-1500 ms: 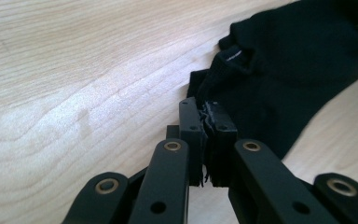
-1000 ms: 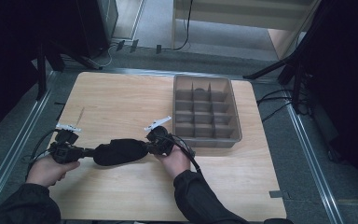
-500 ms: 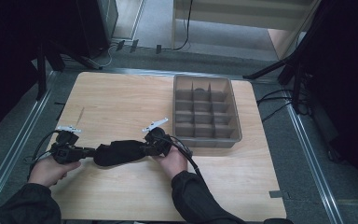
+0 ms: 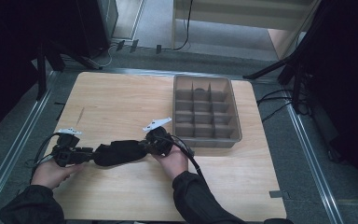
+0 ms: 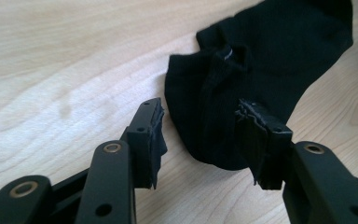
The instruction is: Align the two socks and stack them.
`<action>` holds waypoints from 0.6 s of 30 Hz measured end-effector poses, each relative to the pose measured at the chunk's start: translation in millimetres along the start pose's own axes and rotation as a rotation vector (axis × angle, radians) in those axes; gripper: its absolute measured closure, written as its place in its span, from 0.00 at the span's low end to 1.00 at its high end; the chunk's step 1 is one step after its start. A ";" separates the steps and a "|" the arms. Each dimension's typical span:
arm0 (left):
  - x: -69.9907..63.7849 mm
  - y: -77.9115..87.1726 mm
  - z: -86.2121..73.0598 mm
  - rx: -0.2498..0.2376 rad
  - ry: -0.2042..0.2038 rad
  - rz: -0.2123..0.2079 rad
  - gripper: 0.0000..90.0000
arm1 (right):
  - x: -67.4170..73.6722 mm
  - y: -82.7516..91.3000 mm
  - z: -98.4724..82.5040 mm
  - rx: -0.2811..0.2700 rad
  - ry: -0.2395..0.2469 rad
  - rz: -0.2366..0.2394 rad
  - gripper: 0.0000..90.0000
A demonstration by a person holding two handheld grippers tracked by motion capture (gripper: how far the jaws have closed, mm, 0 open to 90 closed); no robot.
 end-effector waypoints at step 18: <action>0.4 -12.7 -0.2 0.030 -0.061 0.017 0.67 | 2.9 -31.9 -14.8 0.070 0.010 -0.016 0.96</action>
Point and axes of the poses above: each handheld gripper's, and its own axes: y roughly backward along the jaws, z roughly out of its top, x roughly to its left, the point moved 4 cm from there along -y, roughly forward along the jaws, and after that the axes turned 12 degrees about -y, right-handed, at the moved point
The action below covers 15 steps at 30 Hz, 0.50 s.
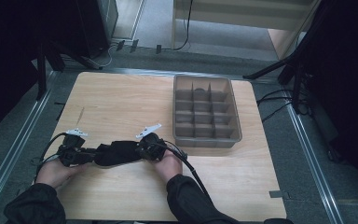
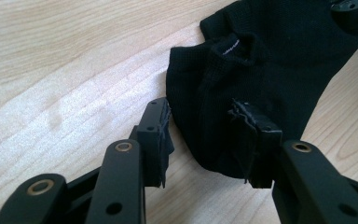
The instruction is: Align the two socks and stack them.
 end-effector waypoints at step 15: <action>1.0 6.0 9.8 0.043 0.000 0.060 0.95 | -2.2 1.2 -6.2 -0.043 -0.029 0.012 1.00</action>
Point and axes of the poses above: each handheld gripper's, and its own axes: y roughly backward along the jaws, z roughly out of its top, x roughly to its left, the point moved 4 cm from there along -y, roughly forward along the jaws, and after that the axes turned 12 degrees about -y, right-handed, at the moved point
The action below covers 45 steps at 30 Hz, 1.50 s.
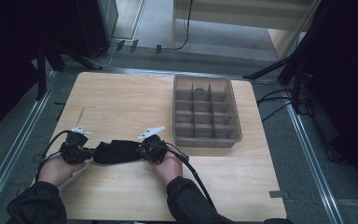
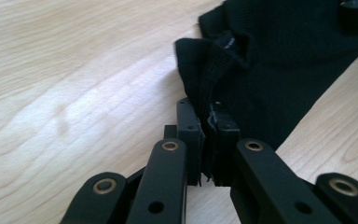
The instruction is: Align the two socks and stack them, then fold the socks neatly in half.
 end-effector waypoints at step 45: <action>-6.3 27.1 11.6 -0.055 0.095 -0.191 0.94 | 53.5 -49.8 34.5 0.041 0.156 0.069 0.66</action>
Point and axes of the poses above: each handheld gripper's, and its own axes: y roughly backward along the jaws, z roughly out of its top, x roughly to its left, the point moved 4 cm from there along -y, roughly forward along the jaws, and after that the axes turned 12 degrees about -y, right-handed, at the moved point
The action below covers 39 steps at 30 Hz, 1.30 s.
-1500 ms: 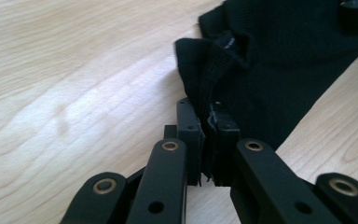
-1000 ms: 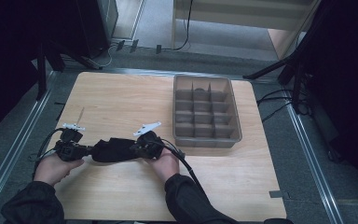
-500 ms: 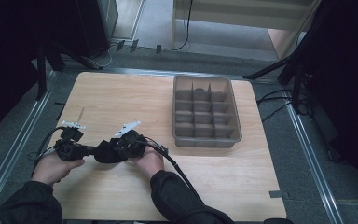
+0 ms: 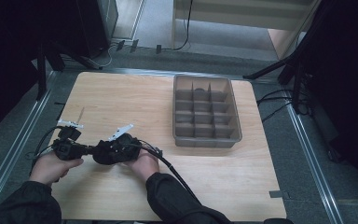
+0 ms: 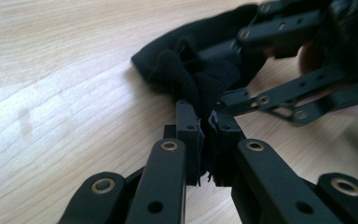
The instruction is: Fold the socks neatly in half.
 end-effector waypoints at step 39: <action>3.3 16.1 1.5 -0.040 0.062 -0.043 0.92 | -28.7 18.2 -6.7 0.008 -0.009 -0.062 0.71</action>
Point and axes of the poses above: each handheld gripper's, and its own axes: y roughly backward along the jaws, z roughly out of its top, x roughly to its left, the point moved 4 cm from there along -y, roughly forward along the jaws, and after that the axes turned 12 degrees about -y, right-handed, at the moved point
